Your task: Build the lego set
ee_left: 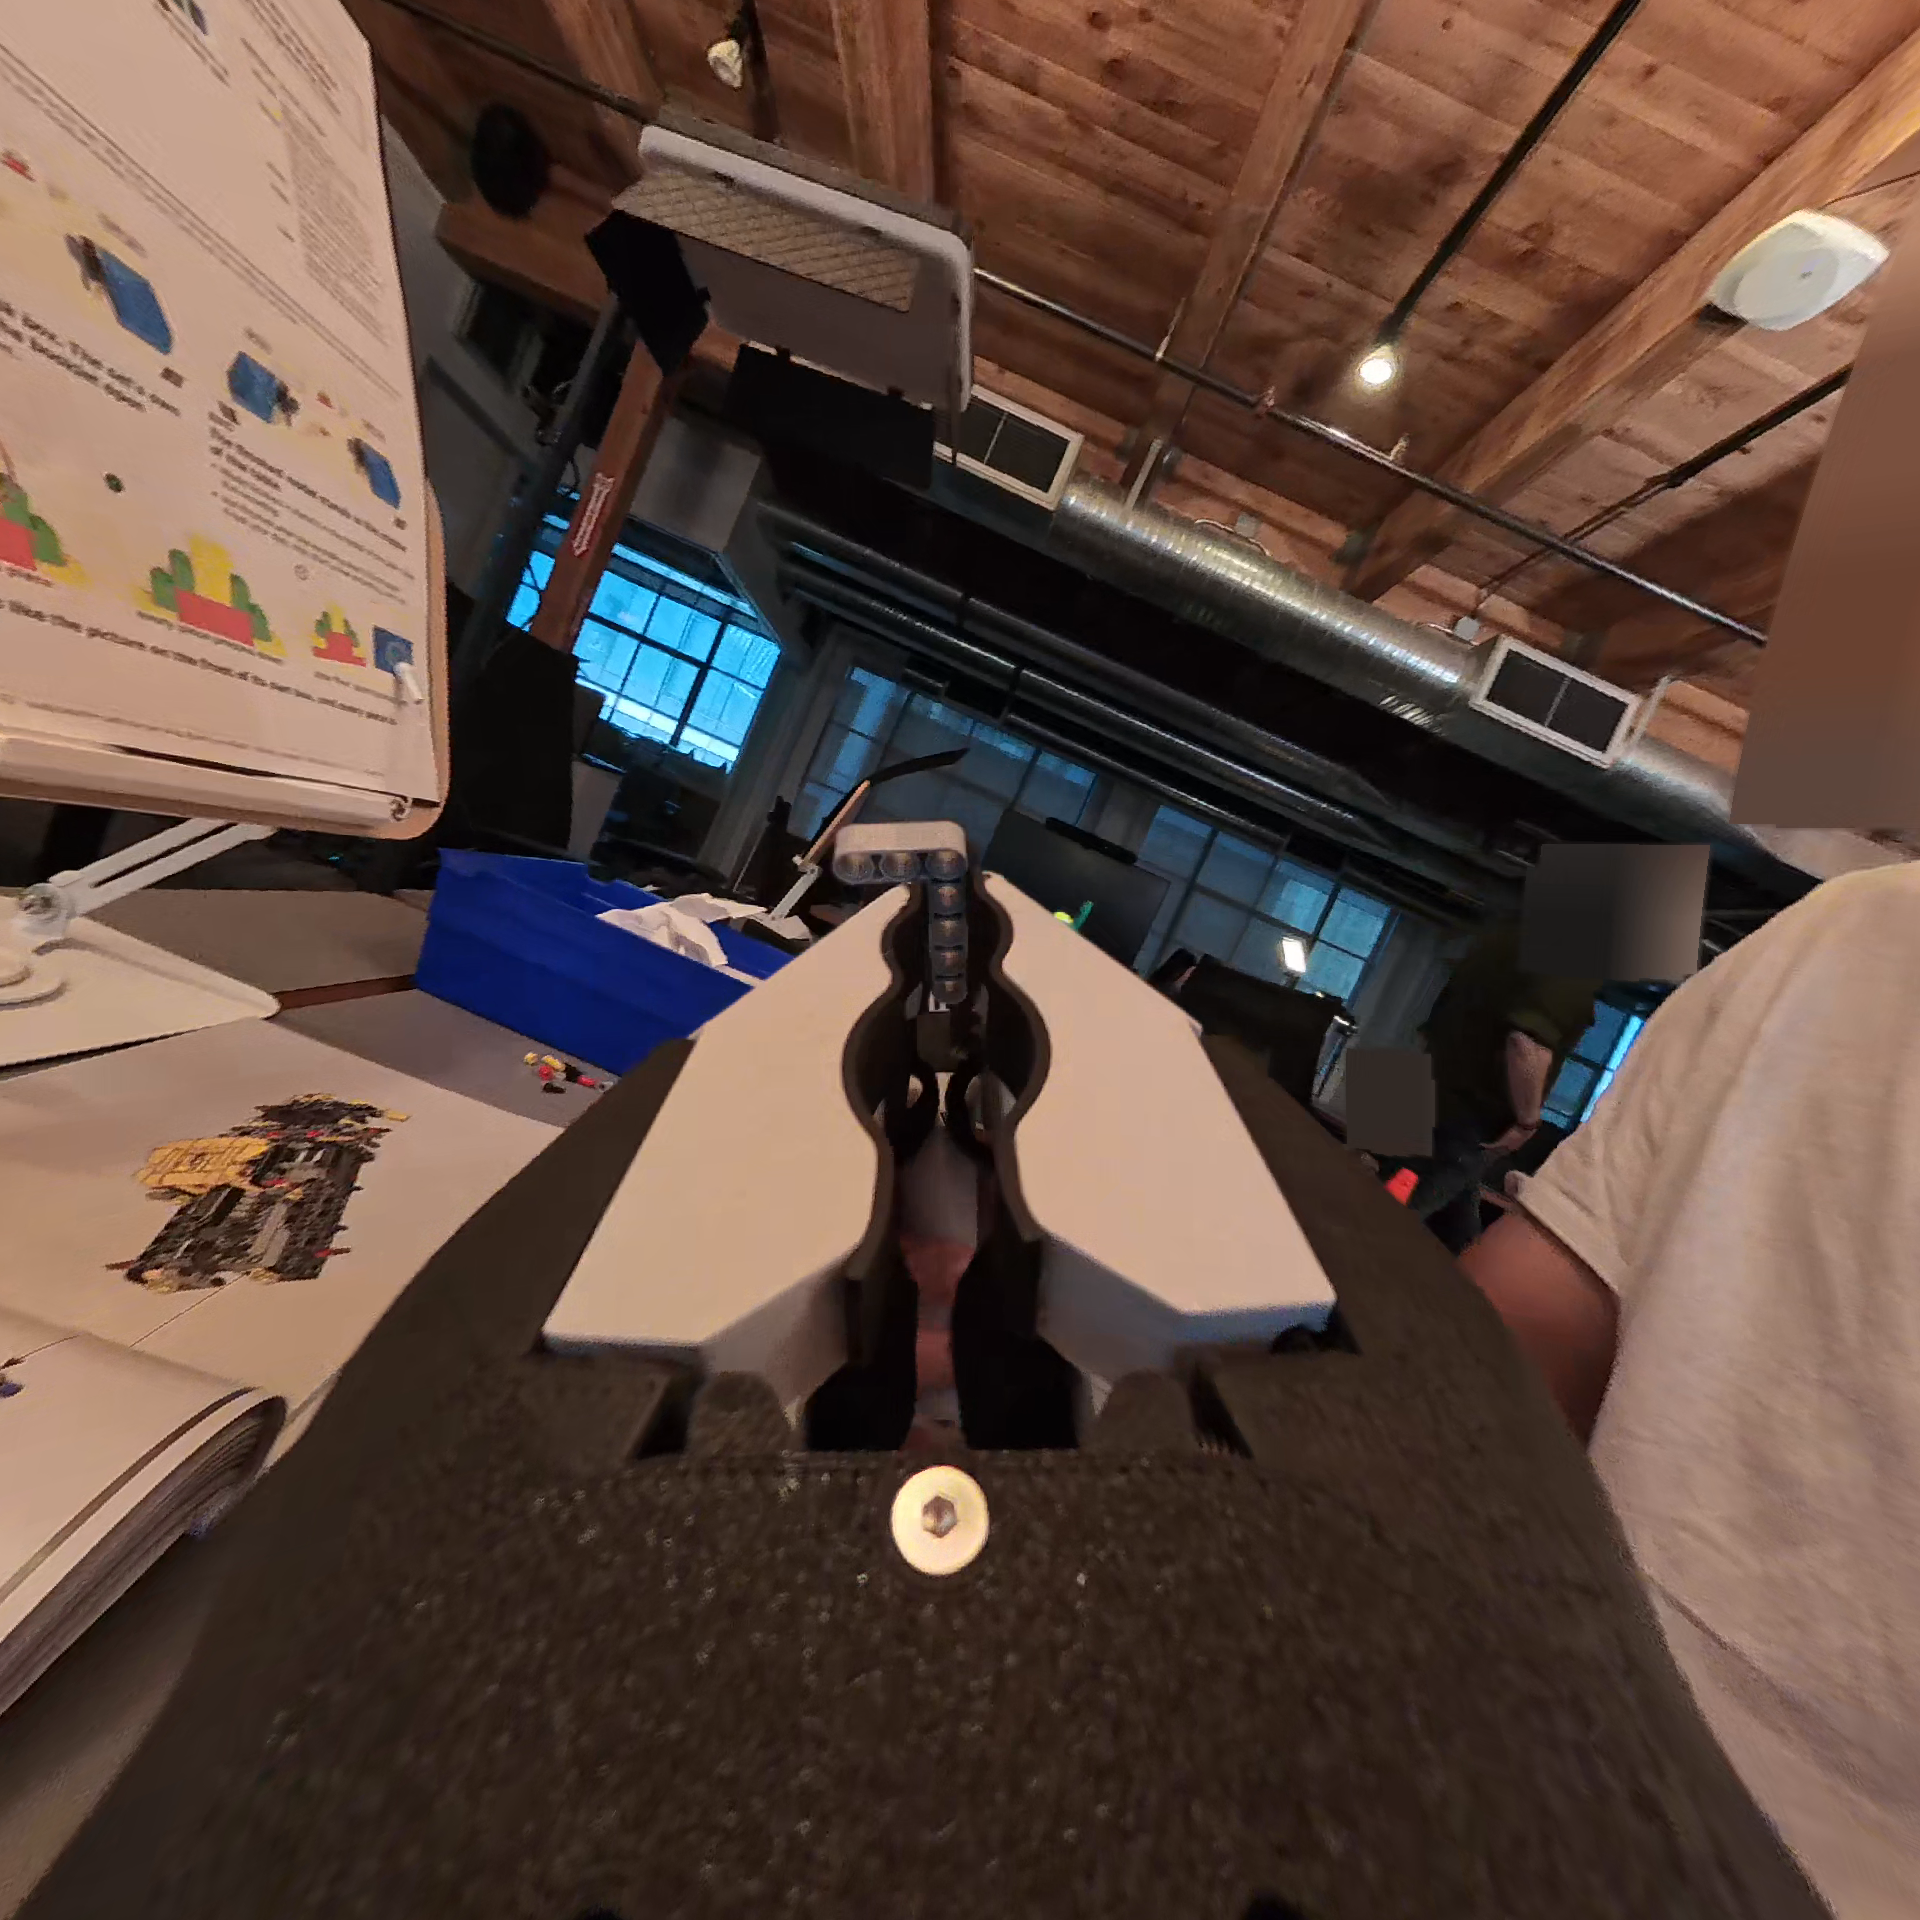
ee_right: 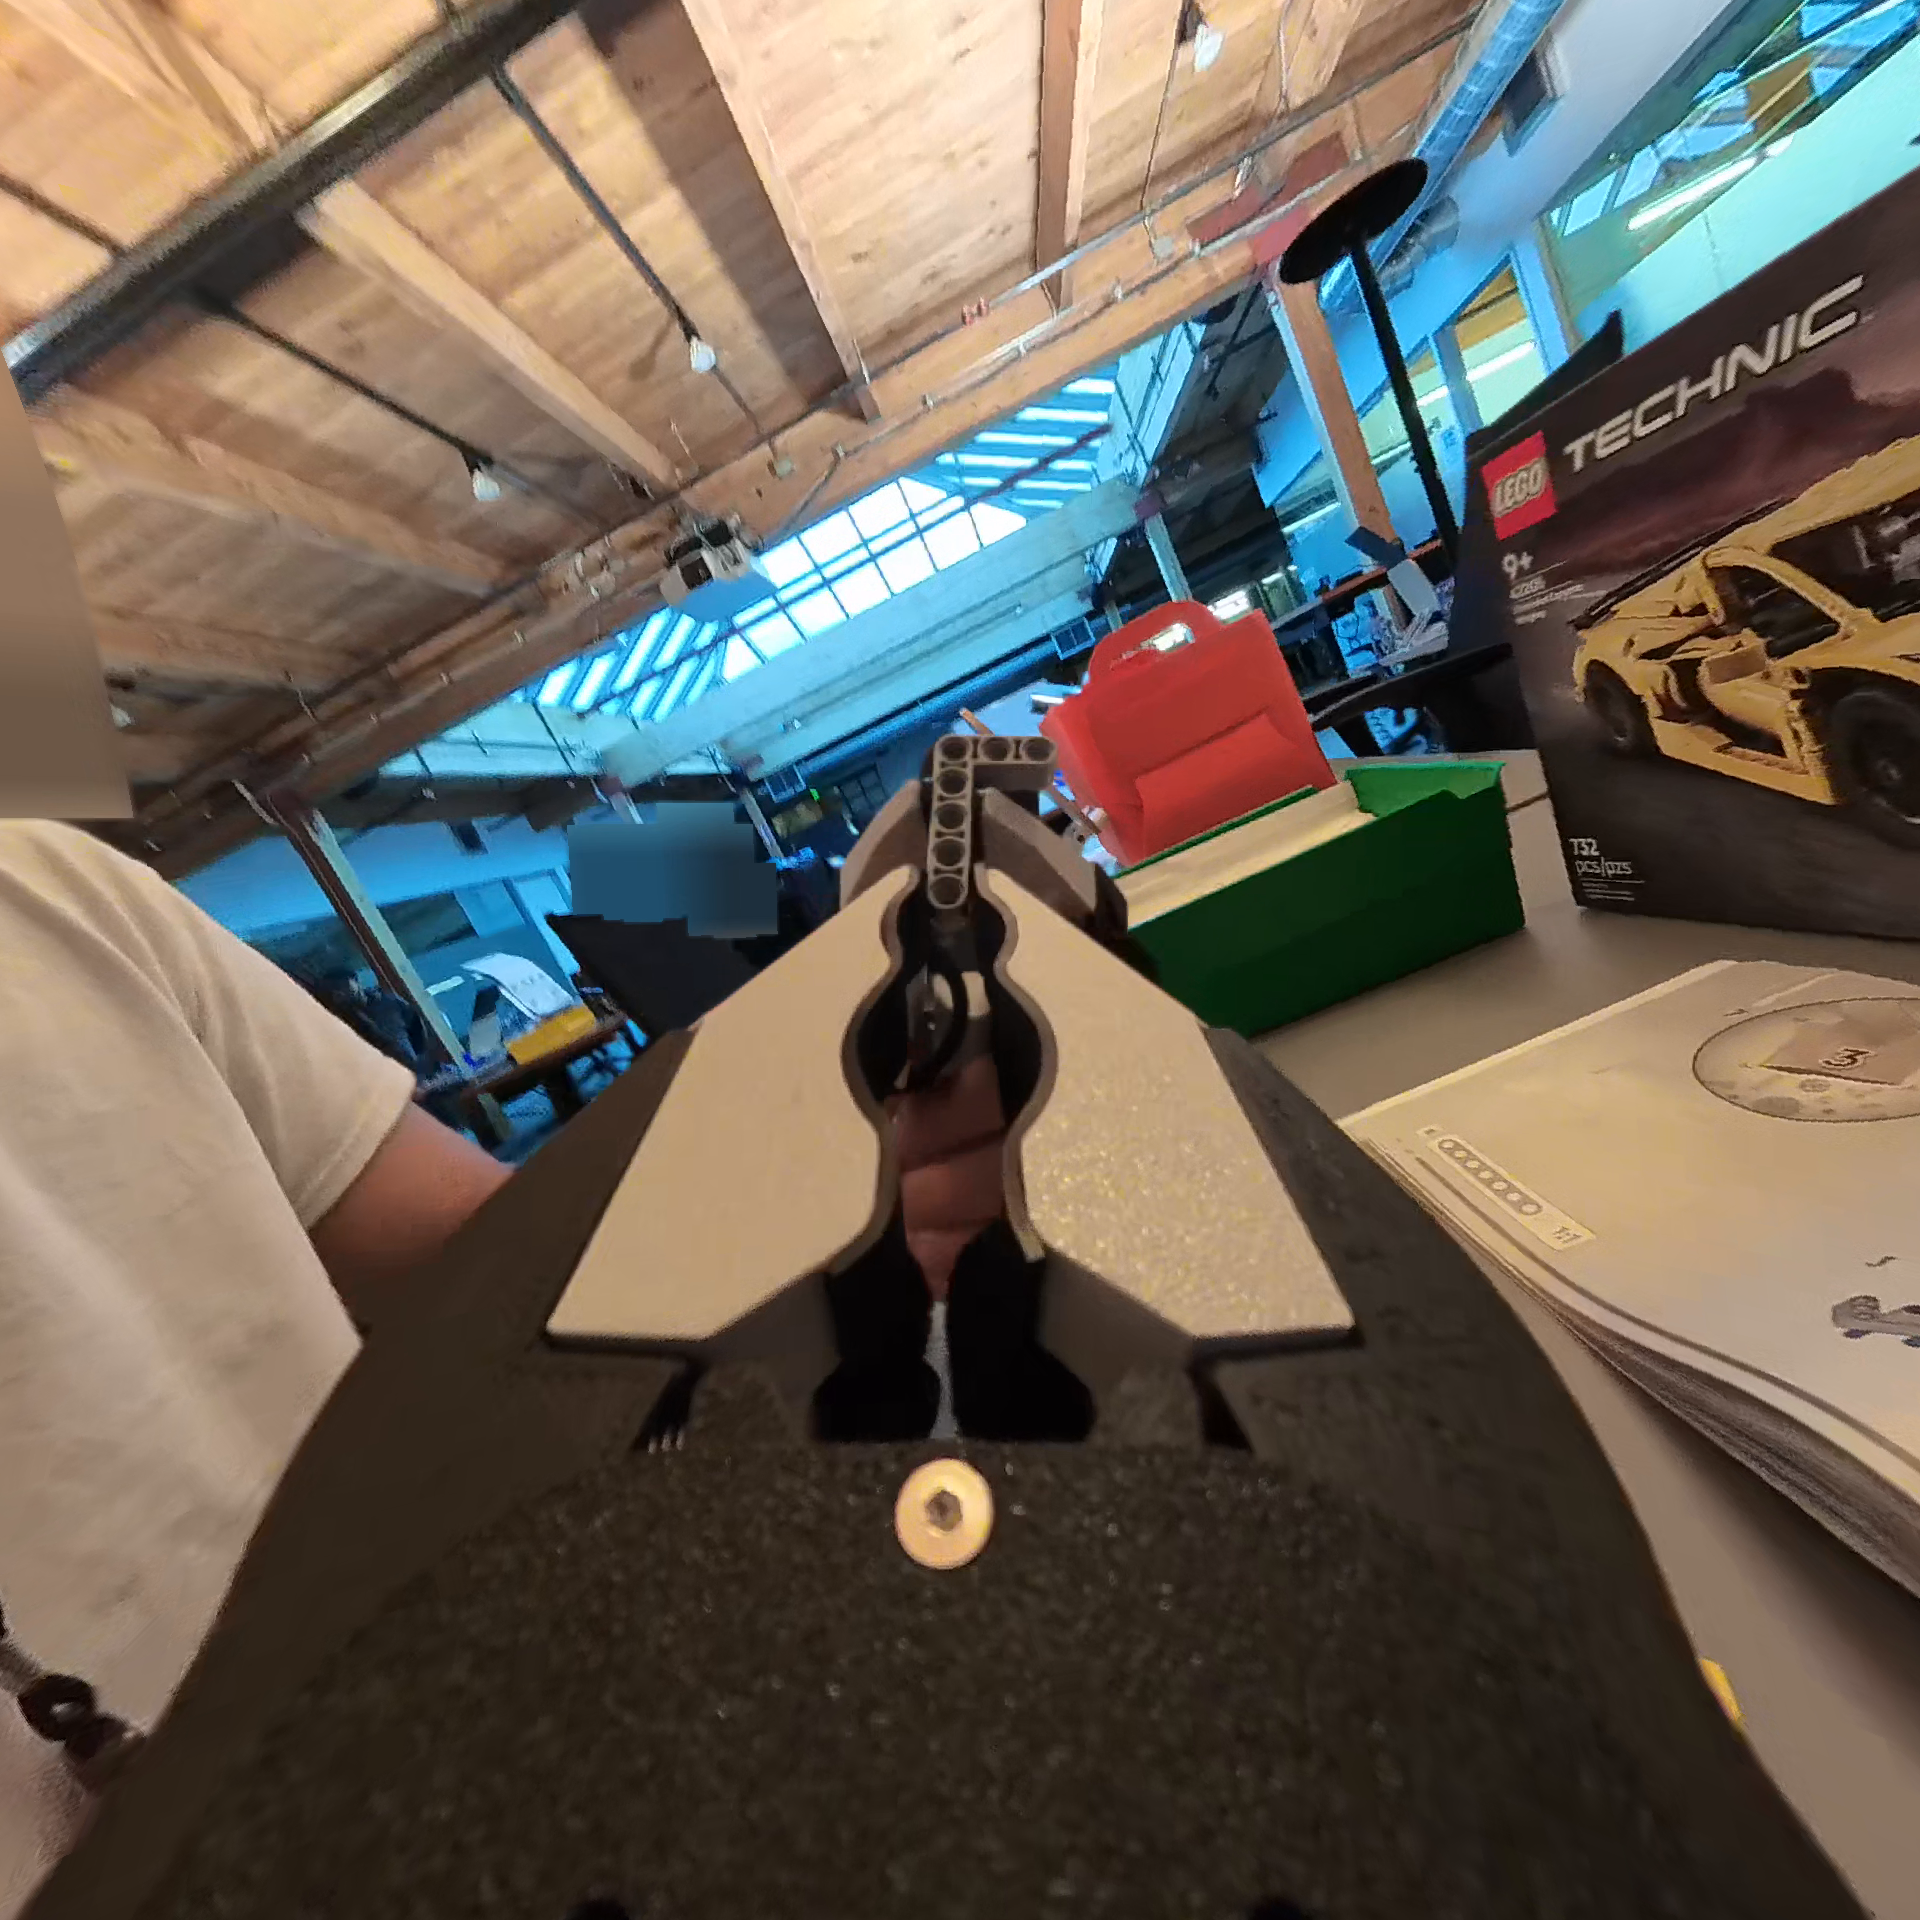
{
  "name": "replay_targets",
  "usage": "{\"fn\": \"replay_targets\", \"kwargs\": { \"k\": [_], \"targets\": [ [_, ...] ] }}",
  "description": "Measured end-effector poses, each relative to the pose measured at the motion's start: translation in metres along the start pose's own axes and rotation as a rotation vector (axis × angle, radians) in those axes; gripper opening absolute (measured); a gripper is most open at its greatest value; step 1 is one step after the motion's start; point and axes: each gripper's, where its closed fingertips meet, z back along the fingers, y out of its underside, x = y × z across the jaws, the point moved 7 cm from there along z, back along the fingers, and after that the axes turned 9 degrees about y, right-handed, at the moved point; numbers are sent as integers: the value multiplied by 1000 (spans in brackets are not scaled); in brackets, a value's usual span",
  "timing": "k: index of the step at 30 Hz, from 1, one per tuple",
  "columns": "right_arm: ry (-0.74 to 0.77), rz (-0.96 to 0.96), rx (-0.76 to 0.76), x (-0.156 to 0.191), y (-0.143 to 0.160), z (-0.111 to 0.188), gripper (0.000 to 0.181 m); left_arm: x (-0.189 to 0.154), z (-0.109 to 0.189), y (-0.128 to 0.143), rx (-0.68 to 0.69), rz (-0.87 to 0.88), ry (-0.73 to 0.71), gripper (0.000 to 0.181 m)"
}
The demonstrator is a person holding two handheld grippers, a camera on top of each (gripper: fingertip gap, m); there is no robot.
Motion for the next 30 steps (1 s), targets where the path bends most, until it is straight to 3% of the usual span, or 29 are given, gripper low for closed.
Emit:
{"fn": "replay_targets", "kwargs": {
  "k": [11,18,22,27,30],
  "targets": [
    [8,15,52,10,-3,1,6,-6,-2,5,50,0,63,8],
    [51,38,104,5,-2,3,5,-3,1,7,111,-57,19,7],
    [49,150,220,10,-2,8,5,-9,2,10,246,-119,26,7],
    [95,389,489,14,5,21,6,-14,4,26,475,-200,34,7],
    [75,338,414,16,2,22,7,-17,1,24,430,-236,41,7]
  ]
}}
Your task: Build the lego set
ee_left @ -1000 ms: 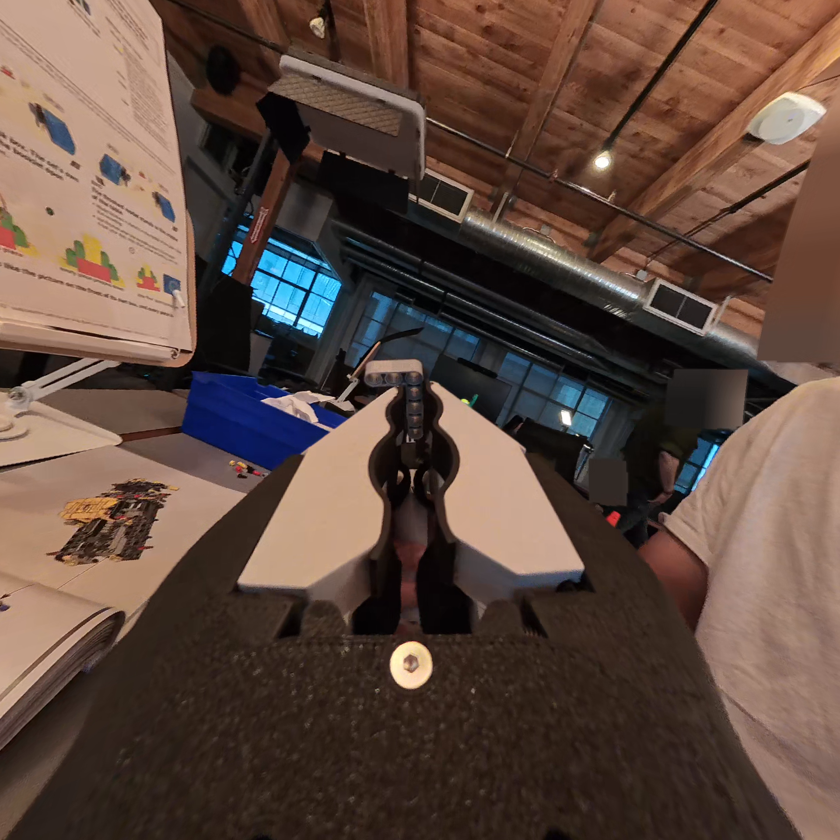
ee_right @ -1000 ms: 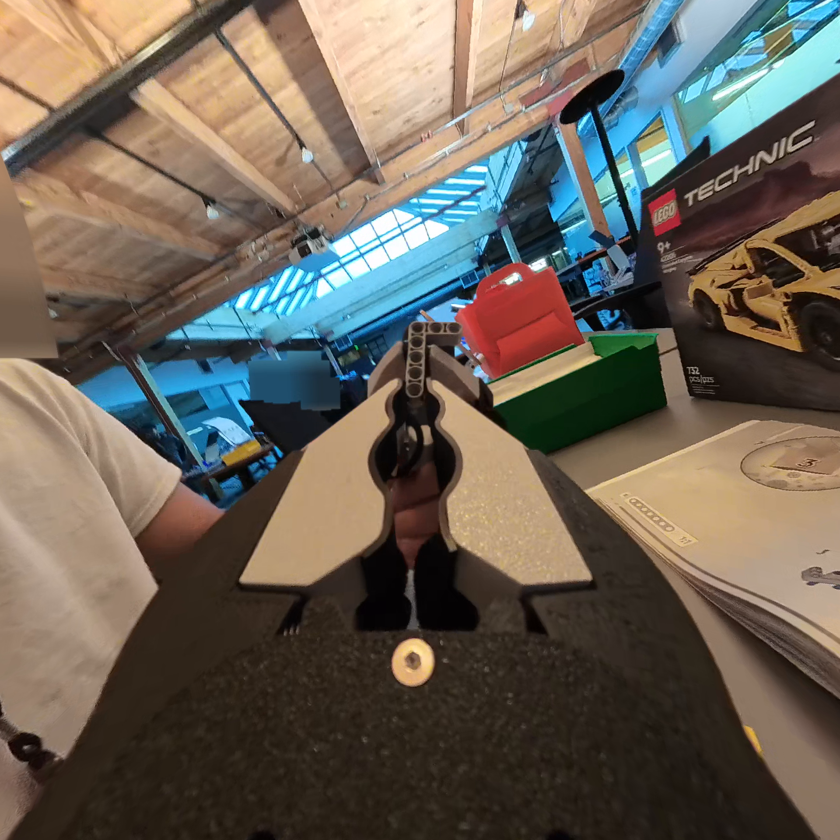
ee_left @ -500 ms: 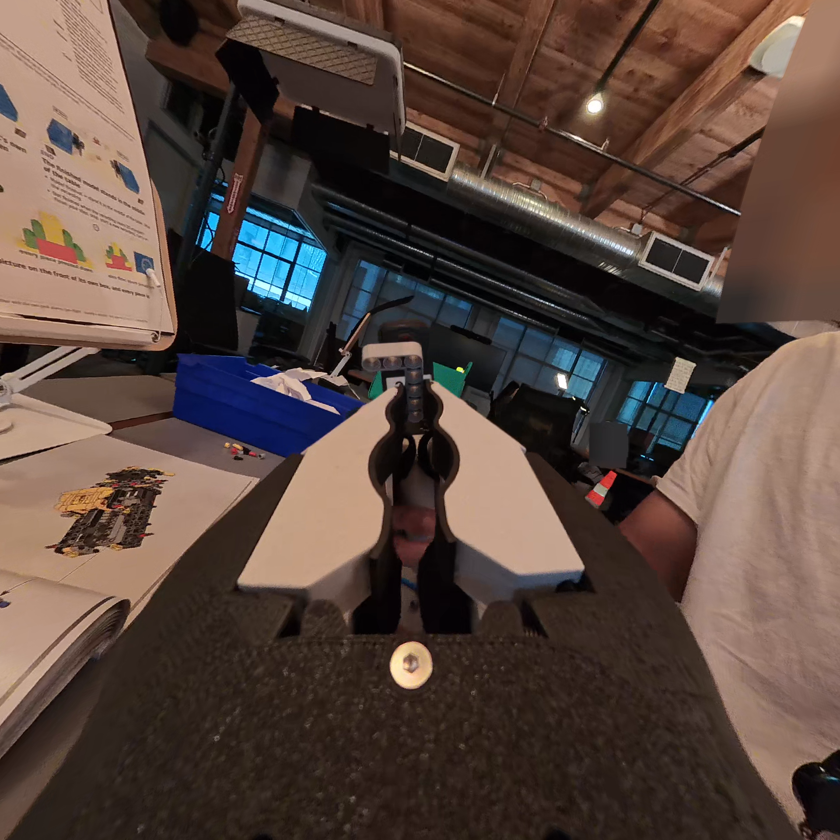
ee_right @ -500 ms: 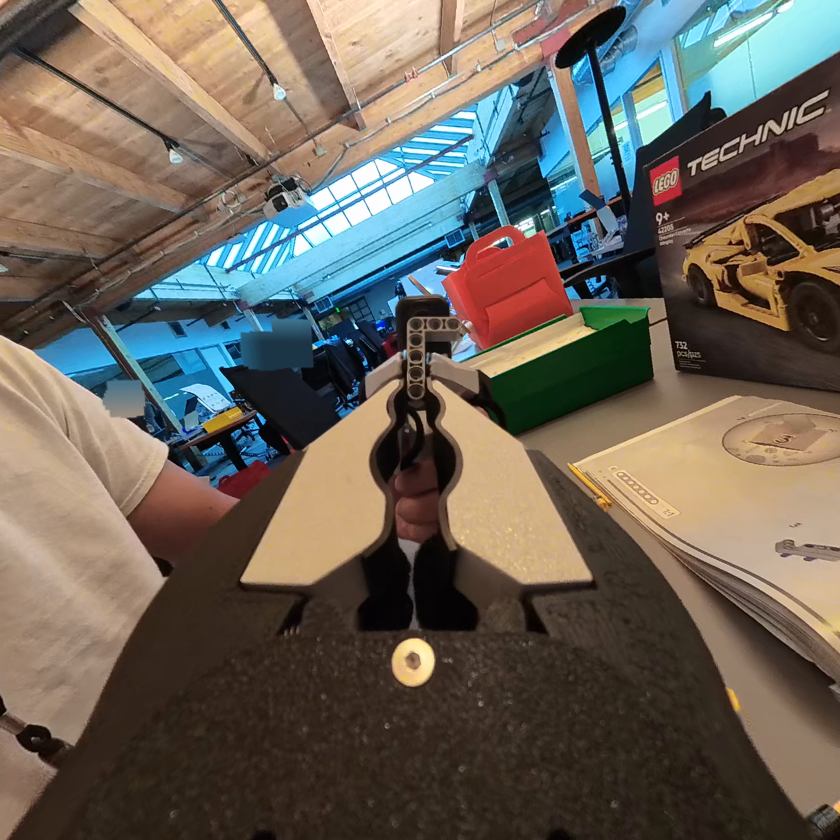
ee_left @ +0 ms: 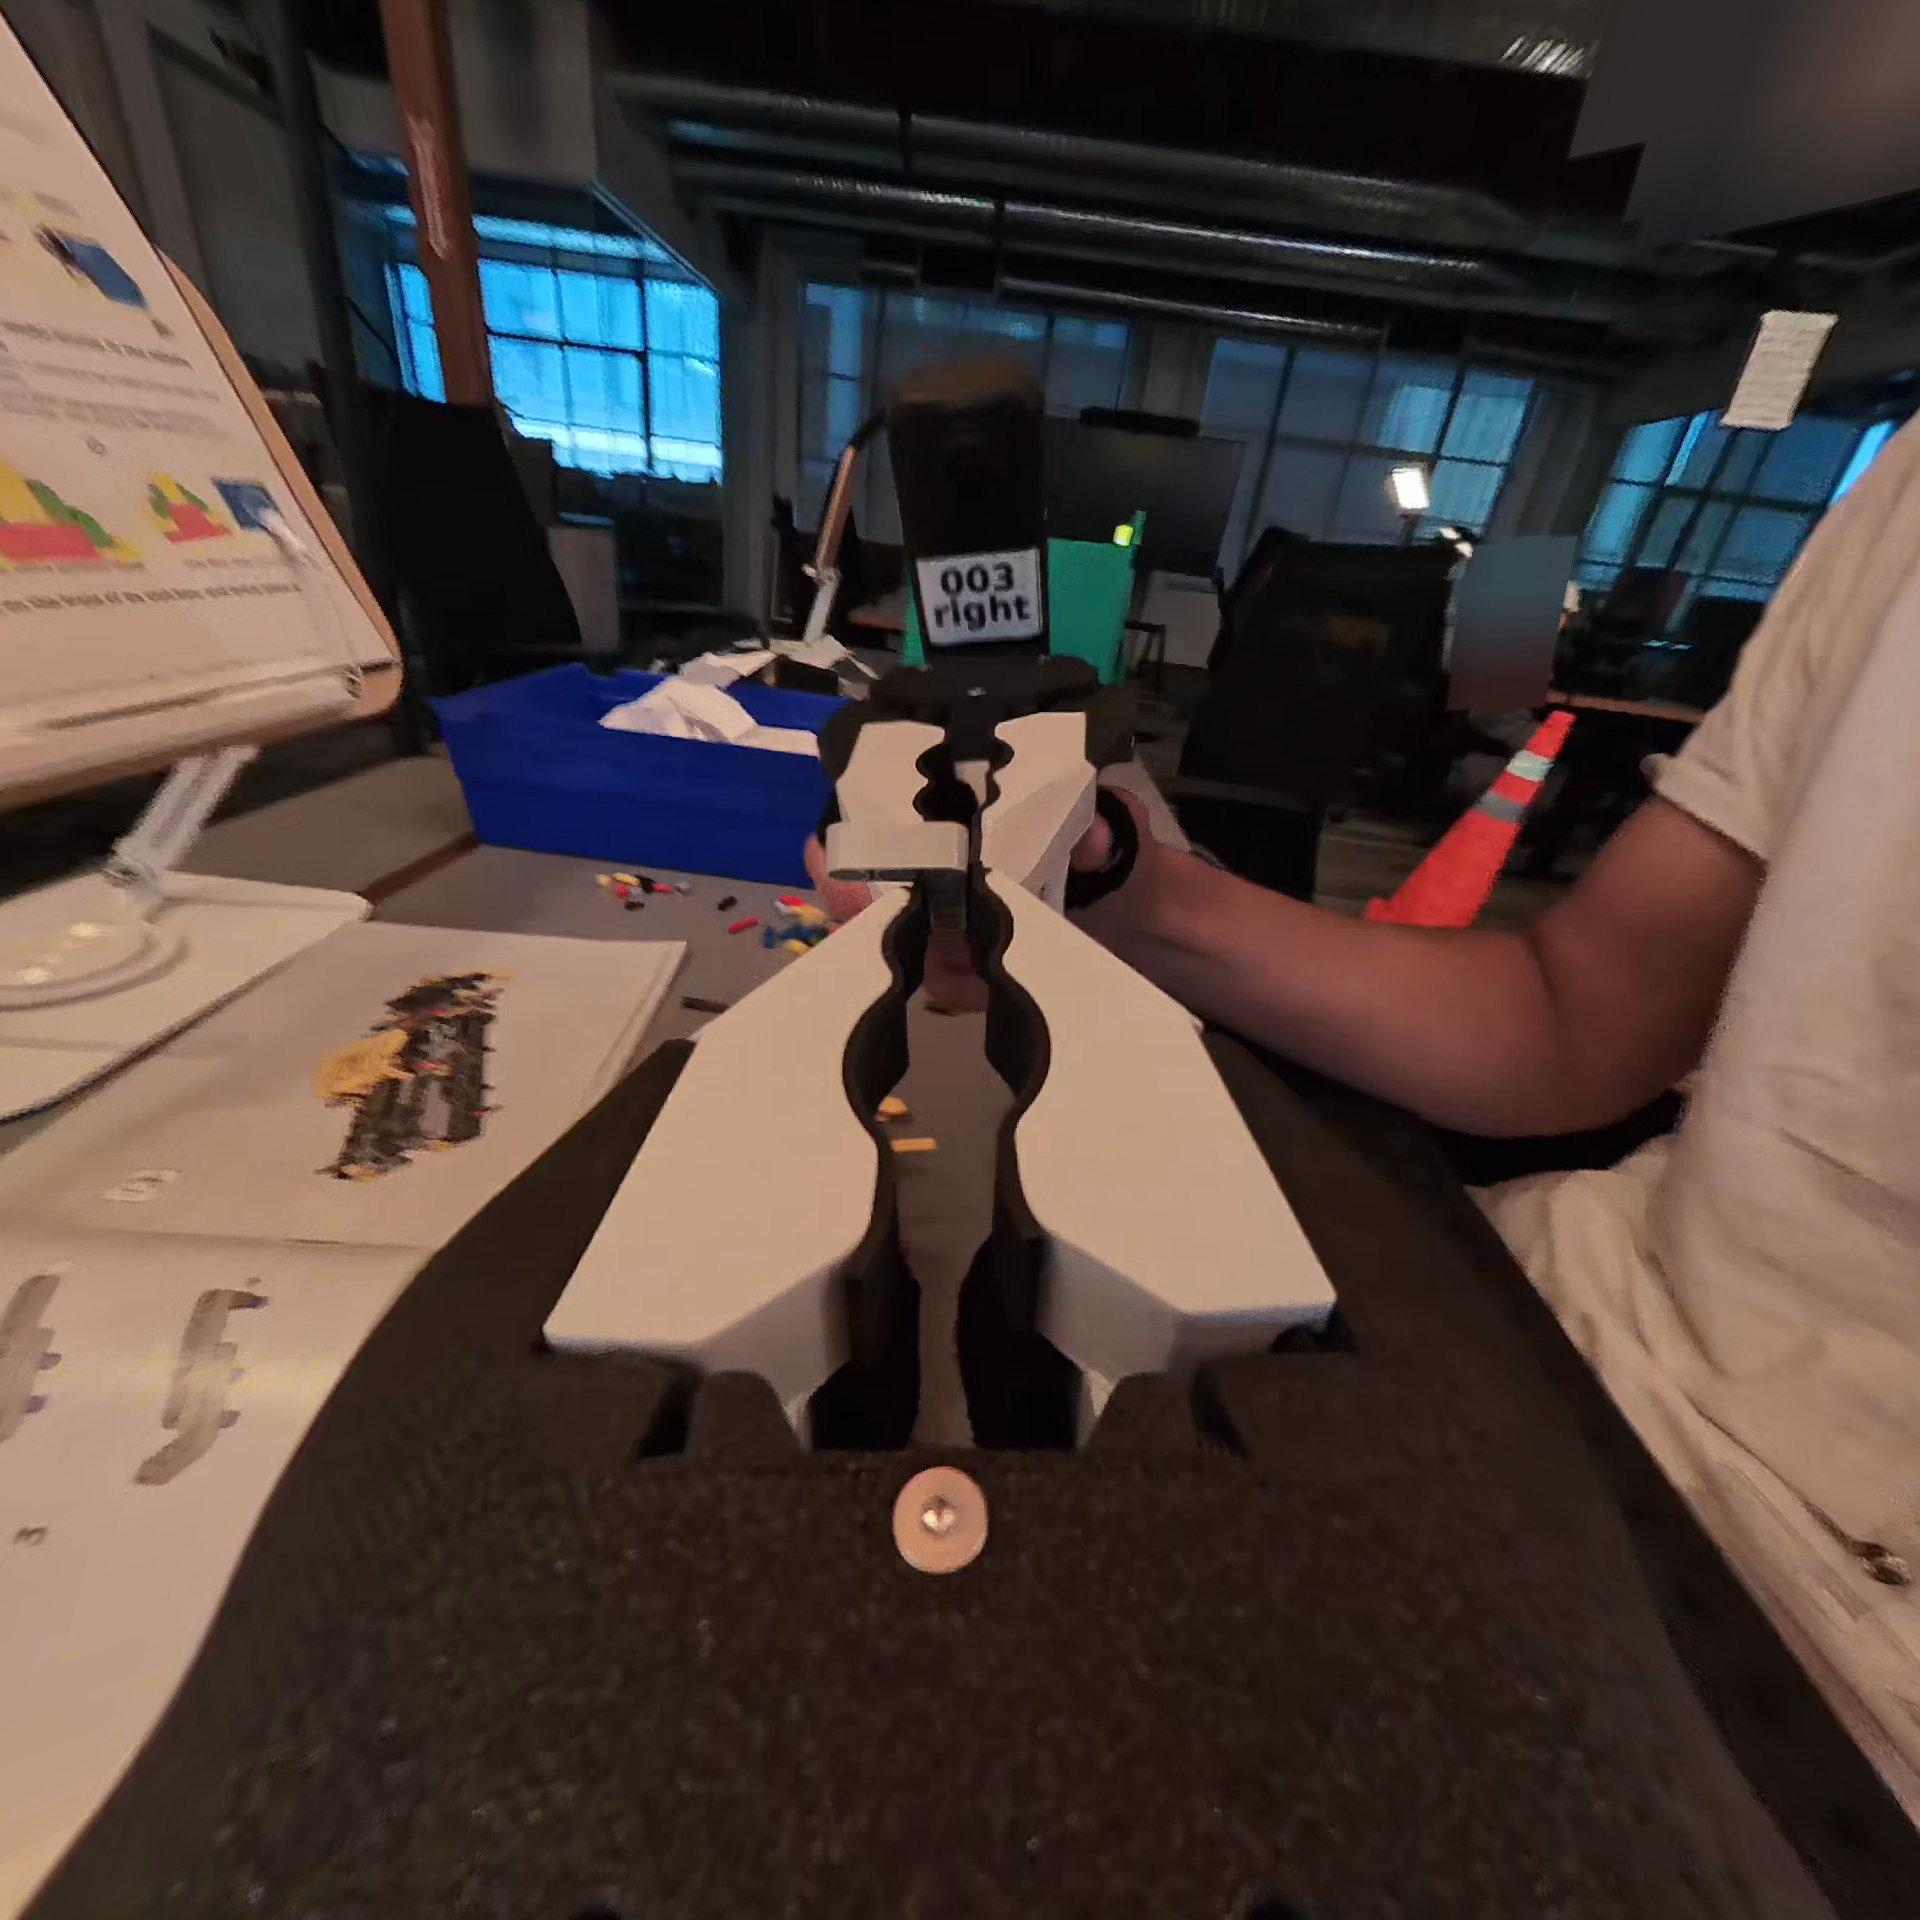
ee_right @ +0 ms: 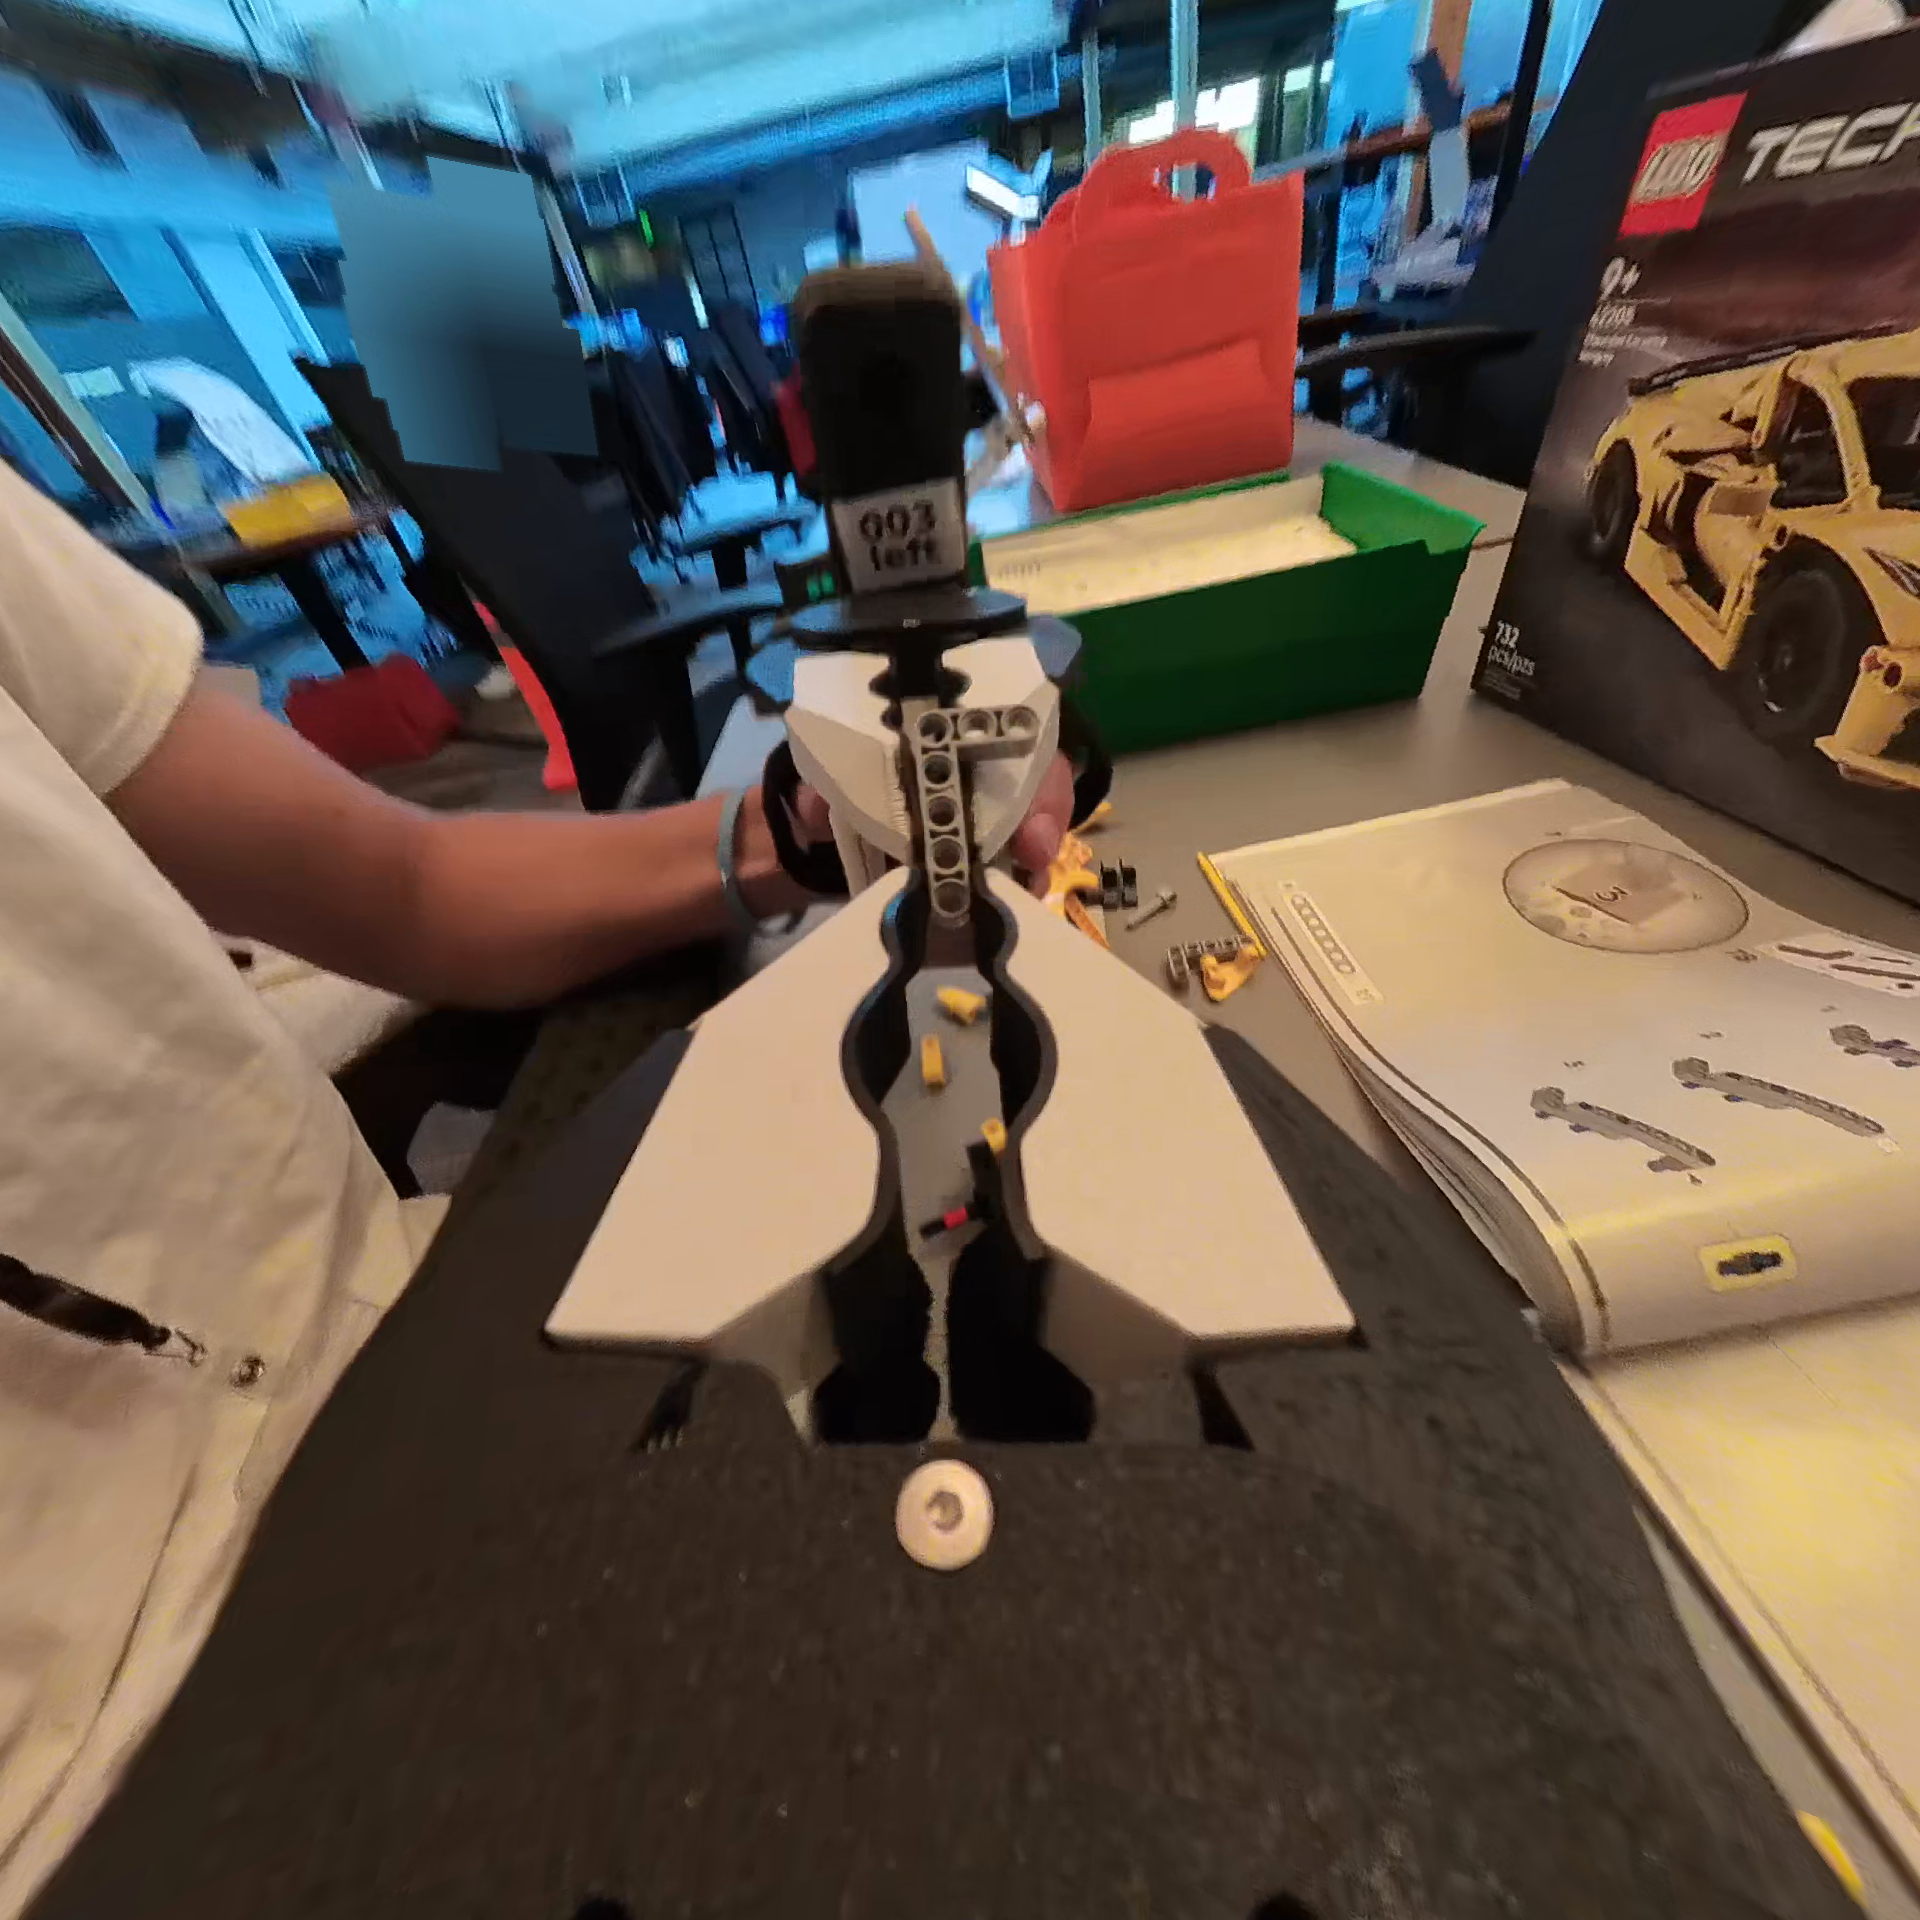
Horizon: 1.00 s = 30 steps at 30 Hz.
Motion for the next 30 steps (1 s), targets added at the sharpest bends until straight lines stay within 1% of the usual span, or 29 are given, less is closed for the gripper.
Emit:
{"fn": "replay_targets", "kwargs": {
  "k": [1,3,4,6,8,10,11,12,13,14,18,21,24,27,28,30],
  "targets": [
    [-3,-39,-42,-3,-1,2,10,1,1,-2,-3,-46,-42,7],
    [-5,-167,-82,-16,-1,5,42,6,3,-3,34,-211,-208,7],
    [-12,-244,-91,-22,-1,6,52,8,3,-2,71,-304,-294,7],
    [7,-368,-113,-31,2,0,59,9,0,0,122,-477,-419,7],
    [-24,-440,-139,-28,3,-10,64,7,-5,2,169,-629,-502,7],
    [-18,-452,-140,-22,3,-18,63,6,-10,6,226,-730,-548,7],
    [-4,-442,-154,-20,1,-20,58,7,-12,8,257,-770,-575,7],
    [23,-433,-162,-20,0,-20,58,7,-13,10,277,-800,-593,7],
    [54,-418,-158,-20,1,-20,52,6,-14,10,283,-817,-599,7],
    [85,-402,-152,-22,2,-20,42,6,-14,10,281,-822,-601,7],
    [140,-362,-131,-22,2,-19,41,7,-16,12,306,-820,-635,8],
    [228,-254,-101,-20,2,-19,41,8,-17,13,319,-784,-660,10],
    [218,-235,-65,-21,3,-18,42,7,-18,14,351,-812,-662,10],
    [136,-262,-9,-22,4,-13,41,5,-21,18,371,-864,-637,10],
    [142,-233,16,-23,5,-10,41,5,-22,19,385,-868,-637,10],
    [137,-193,5,-21,0,-4,41,10,-21,22,424,-849,-666,9]
  ]
}}
